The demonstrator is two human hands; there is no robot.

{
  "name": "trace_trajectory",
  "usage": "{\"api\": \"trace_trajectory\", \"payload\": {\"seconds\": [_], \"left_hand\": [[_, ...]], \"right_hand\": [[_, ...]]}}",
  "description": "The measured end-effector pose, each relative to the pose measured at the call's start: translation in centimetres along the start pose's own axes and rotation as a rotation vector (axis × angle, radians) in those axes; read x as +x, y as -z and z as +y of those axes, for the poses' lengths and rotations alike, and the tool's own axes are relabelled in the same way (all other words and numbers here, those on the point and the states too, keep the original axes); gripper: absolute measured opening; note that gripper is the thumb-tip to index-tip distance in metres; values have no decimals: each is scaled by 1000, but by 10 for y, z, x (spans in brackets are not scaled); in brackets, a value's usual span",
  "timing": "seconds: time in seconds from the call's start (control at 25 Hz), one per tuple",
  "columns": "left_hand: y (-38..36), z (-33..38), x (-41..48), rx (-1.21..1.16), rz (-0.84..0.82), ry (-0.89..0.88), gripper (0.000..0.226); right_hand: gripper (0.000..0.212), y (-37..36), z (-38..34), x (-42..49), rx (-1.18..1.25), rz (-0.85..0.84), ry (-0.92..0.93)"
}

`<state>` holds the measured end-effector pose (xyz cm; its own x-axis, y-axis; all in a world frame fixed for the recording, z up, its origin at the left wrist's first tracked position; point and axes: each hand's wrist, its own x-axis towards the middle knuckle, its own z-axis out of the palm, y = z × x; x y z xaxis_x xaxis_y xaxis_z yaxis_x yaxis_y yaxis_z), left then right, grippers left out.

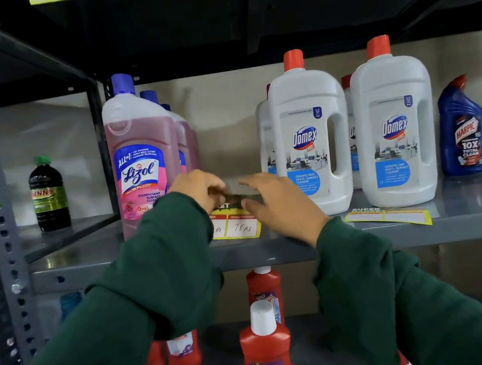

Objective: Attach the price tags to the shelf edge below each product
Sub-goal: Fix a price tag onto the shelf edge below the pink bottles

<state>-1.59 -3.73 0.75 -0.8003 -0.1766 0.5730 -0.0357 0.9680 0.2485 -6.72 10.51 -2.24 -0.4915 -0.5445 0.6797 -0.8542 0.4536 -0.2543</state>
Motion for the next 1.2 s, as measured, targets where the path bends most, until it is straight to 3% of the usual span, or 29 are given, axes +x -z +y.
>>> {"api": "trace_trajectory", "payload": {"seconds": [0.28, 0.44, 0.6, 0.72, 0.84, 1.2], "left_hand": [[40, -8, -40, -130, 130, -49, 16], [43, -25, -74, -70, 134, -26, 16], [14, -44, -101, -98, 139, -24, 11], [-10, -58, -112, -103, 170, -72, 15], [-26, -66, -114, 3, 292, -135, 27], [-35, -66, -113, 204, 420, -227, 33]], "right_hand": [[15, 8, -36, -2, 156, 140, 8], [13, -2, -49, -25, 319, 24, -24], [19, -36, -45, -51, -42, 56, -5], [29, -53, -40, -67, -225, 242, 121], [28, -63, -39, -74, -277, 349, 95], [21, -66, -46, -71, -228, 298, 12]]}}
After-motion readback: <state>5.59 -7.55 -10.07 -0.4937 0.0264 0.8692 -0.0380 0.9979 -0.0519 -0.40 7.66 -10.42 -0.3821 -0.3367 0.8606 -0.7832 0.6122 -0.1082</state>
